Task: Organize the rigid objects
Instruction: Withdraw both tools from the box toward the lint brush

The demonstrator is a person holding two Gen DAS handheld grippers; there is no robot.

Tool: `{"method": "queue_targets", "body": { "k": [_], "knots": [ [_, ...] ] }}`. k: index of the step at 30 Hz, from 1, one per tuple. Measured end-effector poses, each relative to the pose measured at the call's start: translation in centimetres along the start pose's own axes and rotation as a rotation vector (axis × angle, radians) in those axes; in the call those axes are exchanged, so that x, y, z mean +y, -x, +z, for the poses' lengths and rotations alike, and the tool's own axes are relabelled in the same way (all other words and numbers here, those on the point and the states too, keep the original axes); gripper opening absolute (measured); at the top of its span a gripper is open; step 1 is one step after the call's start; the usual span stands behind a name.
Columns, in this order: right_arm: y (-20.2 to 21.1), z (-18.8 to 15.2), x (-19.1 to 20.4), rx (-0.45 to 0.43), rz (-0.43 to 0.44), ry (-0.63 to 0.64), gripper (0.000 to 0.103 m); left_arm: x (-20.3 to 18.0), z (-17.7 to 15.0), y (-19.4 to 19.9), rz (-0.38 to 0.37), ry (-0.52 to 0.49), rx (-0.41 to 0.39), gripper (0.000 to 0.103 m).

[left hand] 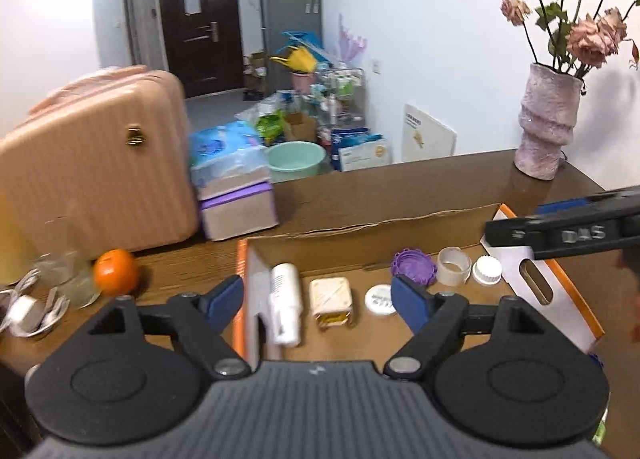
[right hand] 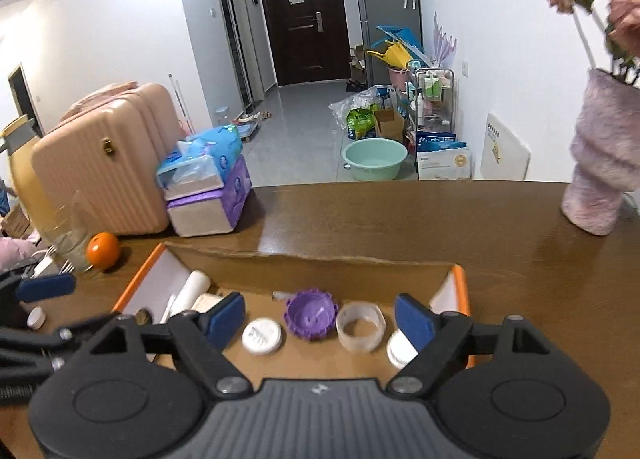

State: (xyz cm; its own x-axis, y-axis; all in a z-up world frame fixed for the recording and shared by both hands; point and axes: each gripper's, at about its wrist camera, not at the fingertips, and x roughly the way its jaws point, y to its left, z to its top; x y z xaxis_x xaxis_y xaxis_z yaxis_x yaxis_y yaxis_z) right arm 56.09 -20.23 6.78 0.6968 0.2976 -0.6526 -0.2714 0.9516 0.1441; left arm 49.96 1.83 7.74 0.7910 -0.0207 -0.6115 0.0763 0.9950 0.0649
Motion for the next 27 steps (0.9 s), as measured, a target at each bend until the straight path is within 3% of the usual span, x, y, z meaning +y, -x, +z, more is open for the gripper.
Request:
{"method": "queue_targets", "body": {
  "k": [4, 7, 12, 17, 23, 27],
  "knots": [
    [4.2, -1.9, 0.5, -0.045, -0.024, 0.03, 0.088, 0.4, -0.9, 4.5, 0.009, 0.013, -0.045, 0.097],
    [6.9, -4.1, 0.7, -0.087, -0.009, 0.036, 0.088, 0.3, -2.1, 7.3, 0.018, 0.0, -0.077, 0.098],
    [11.3, -7.0, 1.1, -0.188, 0.008, 0.034, 0.088, -0.9, -4.9, 11.7, 0.038, -0.041, -0.241, 0.103],
    [16.0, -10.4, 2.2, -0.37, -0.022, 0.08, 0.091, -2.1, -7.4, 14.6, 0.008, -0.047, -0.338, 0.103],
    [19.0, -14.0, 2.8, -0.494, -0.01, 0.069, 0.091, -2.7, -10.9, 18.3, 0.03, 0.042, -0.481, 0.103],
    [20.5, -17.2, 3.3, -0.552, 0.003, 0.062, 0.092, -3.0, -13.5, 20.8, 0.034, 0.046, -0.57, 0.103]
  ]
}}
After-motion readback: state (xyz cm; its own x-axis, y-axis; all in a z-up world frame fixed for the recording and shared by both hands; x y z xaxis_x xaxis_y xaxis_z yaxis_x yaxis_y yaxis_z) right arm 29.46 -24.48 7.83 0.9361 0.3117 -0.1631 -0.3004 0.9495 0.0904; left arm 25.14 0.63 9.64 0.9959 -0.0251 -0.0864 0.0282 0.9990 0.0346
